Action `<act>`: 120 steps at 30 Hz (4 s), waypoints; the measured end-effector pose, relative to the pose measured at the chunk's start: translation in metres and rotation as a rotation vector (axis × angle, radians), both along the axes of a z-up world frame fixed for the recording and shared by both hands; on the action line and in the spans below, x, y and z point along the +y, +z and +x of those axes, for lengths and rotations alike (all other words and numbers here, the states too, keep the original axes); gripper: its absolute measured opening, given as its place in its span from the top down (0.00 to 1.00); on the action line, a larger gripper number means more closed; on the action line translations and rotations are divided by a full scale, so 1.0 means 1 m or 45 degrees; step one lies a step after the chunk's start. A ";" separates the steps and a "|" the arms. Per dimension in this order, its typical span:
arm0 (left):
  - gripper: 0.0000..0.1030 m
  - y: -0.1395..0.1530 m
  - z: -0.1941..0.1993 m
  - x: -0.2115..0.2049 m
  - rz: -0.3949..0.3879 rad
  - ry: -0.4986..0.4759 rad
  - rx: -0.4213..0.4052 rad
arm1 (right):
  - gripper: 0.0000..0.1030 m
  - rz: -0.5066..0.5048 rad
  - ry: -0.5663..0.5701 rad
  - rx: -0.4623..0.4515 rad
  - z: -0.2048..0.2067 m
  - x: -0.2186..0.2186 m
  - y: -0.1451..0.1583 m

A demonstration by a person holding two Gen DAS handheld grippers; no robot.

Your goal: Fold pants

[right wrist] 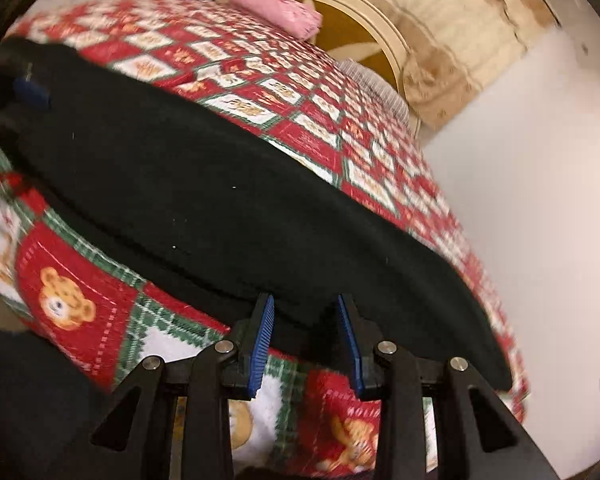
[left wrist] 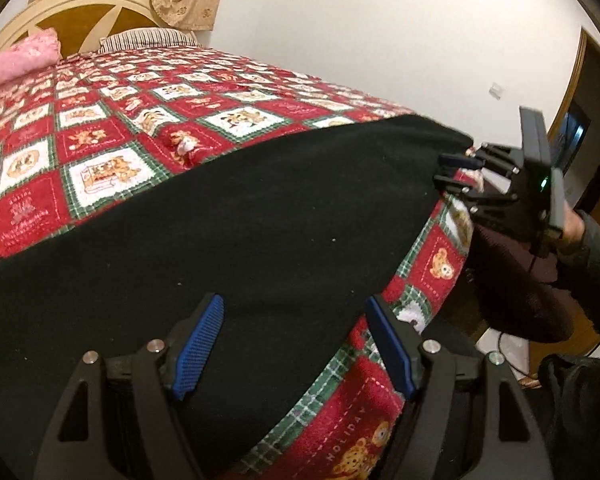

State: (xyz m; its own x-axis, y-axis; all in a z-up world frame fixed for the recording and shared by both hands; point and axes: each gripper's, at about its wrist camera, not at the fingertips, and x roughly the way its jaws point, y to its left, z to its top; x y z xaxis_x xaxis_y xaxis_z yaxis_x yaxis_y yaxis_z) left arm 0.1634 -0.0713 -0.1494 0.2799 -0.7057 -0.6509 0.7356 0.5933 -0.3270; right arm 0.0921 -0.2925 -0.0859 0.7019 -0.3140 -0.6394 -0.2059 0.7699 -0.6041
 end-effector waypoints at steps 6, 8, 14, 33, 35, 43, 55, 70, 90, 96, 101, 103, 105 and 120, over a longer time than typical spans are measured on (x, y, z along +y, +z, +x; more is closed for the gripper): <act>0.26 -0.005 0.018 0.023 -0.197 0.009 0.154 | 0.98 0.023 0.040 -0.010 -0.006 0.000 0.012; 0.26 -0.006 0.021 0.026 -0.220 0.006 0.175 | 0.98 0.042 0.038 -0.041 -0.014 0.000 0.021; 0.26 -0.005 0.023 0.029 -0.228 -0.010 0.176 | 0.99 0.081 0.002 -0.059 -0.028 -0.001 0.025; 0.21 -0.006 0.009 0.028 -0.127 -0.136 0.094 | 0.64 0.295 0.248 -0.005 -0.015 0.074 0.011; 0.21 -0.006 0.003 0.028 -0.098 -0.149 0.059 | 0.64 0.333 0.210 0.091 0.004 0.081 -0.007; 0.19 -0.007 0.004 0.035 -0.143 -0.156 0.082 | 0.64 0.574 0.051 0.050 0.004 0.026 0.024; 0.18 -0.008 0.002 0.034 -0.130 -0.152 0.064 | 0.64 1.039 -0.787 -0.157 0.045 -0.223 0.083; 0.18 -0.009 0.003 0.034 -0.143 -0.155 0.072 | 0.92 1.141 -0.668 -0.288 0.032 -0.222 0.086; 0.17 -0.004 -0.004 0.031 -0.082 -0.079 0.000 | 0.63 0.870 -0.769 -0.172 -0.007 -0.215 0.034; 0.15 0.013 -0.007 0.037 -0.001 0.078 -0.100 | 0.63 0.795 -0.822 -0.264 -0.014 -0.210 0.056; 0.05 0.020 -0.005 0.040 0.022 0.150 -0.159 | 0.63 0.776 -0.540 -0.266 0.002 -0.143 0.072; 0.05 0.015 0.001 0.039 0.070 0.192 -0.151 | 0.63 0.780 -0.422 -0.195 0.015 -0.110 0.065; 0.05 0.010 0.007 0.040 0.118 0.246 -0.137 | 0.63 0.805 -0.312 -0.113 0.027 -0.077 0.052; 0.03 -0.008 0.013 0.049 0.234 0.333 -0.127 | 0.60 0.608 -0.176 0.136 0.033 0.014 0.000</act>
